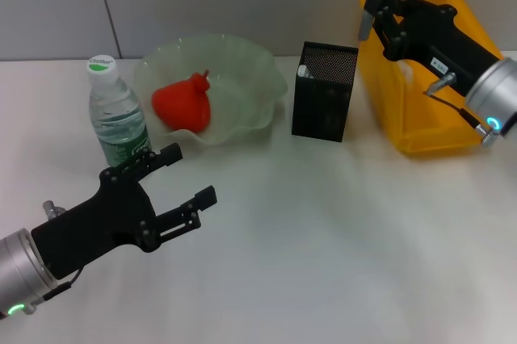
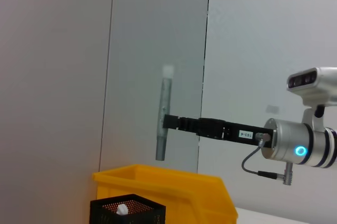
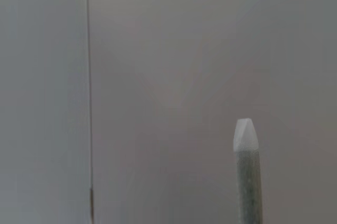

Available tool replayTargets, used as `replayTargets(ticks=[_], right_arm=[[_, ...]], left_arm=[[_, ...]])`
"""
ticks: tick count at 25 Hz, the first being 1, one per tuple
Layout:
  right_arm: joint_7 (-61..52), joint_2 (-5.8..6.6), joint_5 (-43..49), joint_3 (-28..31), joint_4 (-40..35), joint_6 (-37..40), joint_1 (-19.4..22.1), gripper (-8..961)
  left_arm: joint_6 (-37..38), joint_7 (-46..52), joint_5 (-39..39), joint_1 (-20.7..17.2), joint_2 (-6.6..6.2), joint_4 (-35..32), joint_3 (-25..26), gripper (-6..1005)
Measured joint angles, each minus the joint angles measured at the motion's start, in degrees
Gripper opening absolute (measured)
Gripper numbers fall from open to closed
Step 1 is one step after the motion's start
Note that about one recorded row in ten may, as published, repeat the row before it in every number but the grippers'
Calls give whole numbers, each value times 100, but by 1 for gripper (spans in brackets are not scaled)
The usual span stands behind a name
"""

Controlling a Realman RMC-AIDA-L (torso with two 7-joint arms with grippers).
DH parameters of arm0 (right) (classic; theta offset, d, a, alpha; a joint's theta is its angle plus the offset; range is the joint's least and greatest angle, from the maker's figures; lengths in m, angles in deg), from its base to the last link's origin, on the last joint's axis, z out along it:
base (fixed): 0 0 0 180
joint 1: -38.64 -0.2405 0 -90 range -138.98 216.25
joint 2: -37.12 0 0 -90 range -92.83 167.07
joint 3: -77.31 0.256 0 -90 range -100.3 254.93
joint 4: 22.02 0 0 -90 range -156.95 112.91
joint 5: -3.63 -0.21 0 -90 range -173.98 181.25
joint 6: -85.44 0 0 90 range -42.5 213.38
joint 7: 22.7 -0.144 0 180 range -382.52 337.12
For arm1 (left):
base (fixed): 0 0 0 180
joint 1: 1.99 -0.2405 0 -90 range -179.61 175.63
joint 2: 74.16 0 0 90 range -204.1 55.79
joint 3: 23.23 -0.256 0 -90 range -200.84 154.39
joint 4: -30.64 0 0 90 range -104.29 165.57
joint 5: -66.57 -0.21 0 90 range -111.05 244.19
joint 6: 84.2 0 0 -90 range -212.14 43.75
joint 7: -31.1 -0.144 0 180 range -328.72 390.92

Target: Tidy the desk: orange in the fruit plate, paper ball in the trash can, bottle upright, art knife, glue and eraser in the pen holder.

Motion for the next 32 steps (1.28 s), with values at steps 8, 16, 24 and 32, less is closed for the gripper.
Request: replayTargets(ticks=[8, 16, 24, 32], right_arm=[[-34, 0, -7, -58, 311, -612, -518, 124], [-19, -7, 25, -67, 547, -1112, -828, 124], [-12, -11, 42, -218, 578, -1322, -838, 126], [-33, -17, 27, -230, 582, -1328, -833, 128]], left_arm=[[-121, 1, 0, 3, -2, 2, 0, 828], [-191, 1, 6, 9, -1, 15, 54, 827], [-201, 1, 9, 25, -2, 19, 69, 827], [-202, 1, 16, 36, -8, 17, 72, 828]])
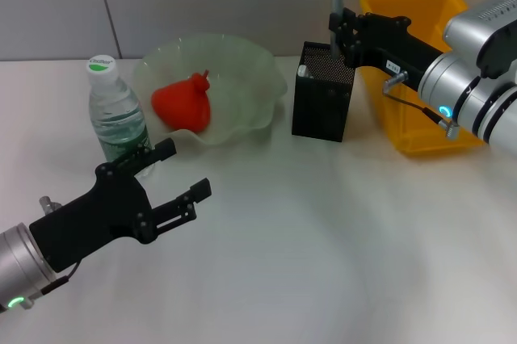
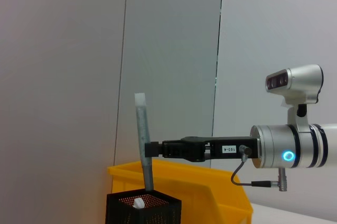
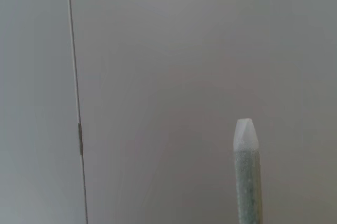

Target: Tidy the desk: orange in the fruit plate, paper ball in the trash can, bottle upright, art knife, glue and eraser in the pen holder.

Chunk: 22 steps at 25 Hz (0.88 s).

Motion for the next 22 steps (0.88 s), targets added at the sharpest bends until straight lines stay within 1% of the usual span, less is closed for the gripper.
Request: replayTargets(ticks=[16, 22], right_arm=[[-17, 0, -18, 7, -14, -68, 40, 131], [-20, 0, -19, 46, -11, -38, 46, 286]], left_arm=[[18, 0, 0, 18, -2, 0, 54, 828], [27, 0, 0, 18, -2, -8, 60, 828]])
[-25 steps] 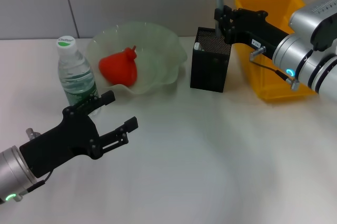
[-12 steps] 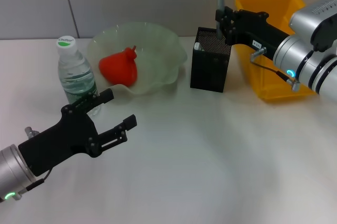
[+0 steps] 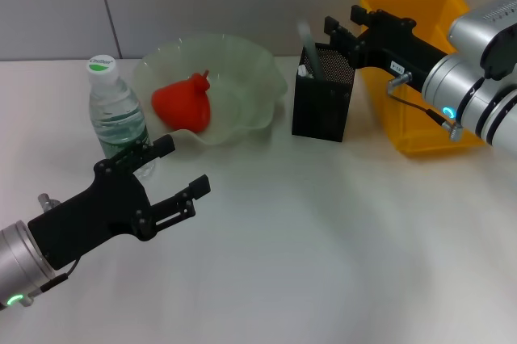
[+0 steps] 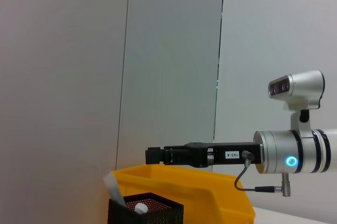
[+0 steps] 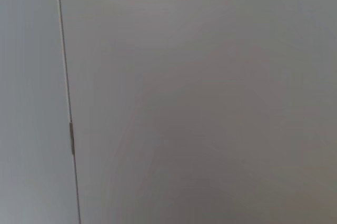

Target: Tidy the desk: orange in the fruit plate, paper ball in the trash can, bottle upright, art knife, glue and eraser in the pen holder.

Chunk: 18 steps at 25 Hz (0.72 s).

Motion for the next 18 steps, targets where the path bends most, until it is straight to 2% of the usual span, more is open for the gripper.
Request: replayTargets(ticks=[10, 18], right_arm=[[-2, 0, 0, 18, -1, 11, 7, 710], [-10, 0, 2, 9, 5, -15, 0, 710]], left_arm=[[10, 0, 0, 0, 0, -2, 0, 829], [-1, 0, 0, 8, 0, -2, 0, 829]])
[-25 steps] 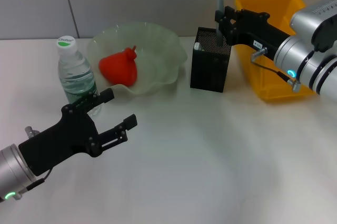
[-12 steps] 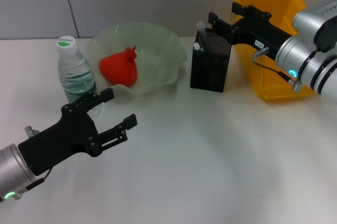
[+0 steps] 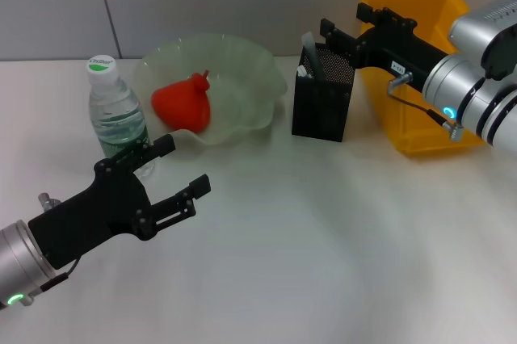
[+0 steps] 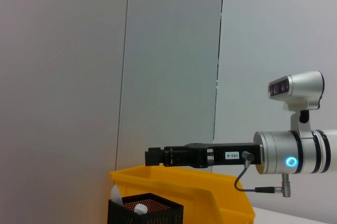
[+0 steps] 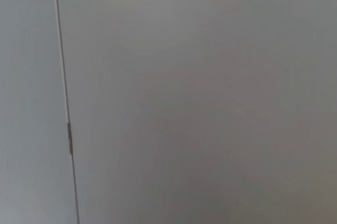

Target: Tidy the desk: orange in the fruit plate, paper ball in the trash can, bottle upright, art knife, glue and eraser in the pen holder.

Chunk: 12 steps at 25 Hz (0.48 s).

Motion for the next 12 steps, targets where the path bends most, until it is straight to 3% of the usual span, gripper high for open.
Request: replayTargets(ticks=[3, 8, 12], right_arm=[[-27, 0, -5, 13, -15, 115, 34, 710], [-530, 49, -9, 24, -171, 1014, 322, 710], [-1448, 101, 349, -29, -744, 2199, 927, 710]], left_arm=[[-9, 0, 0, 0, -4, 0, 0, 829], [-10, 3, -2, 1, -19, 0, -15, 829], [24, 156, -60, 1, -33, -50, -64, 829]])
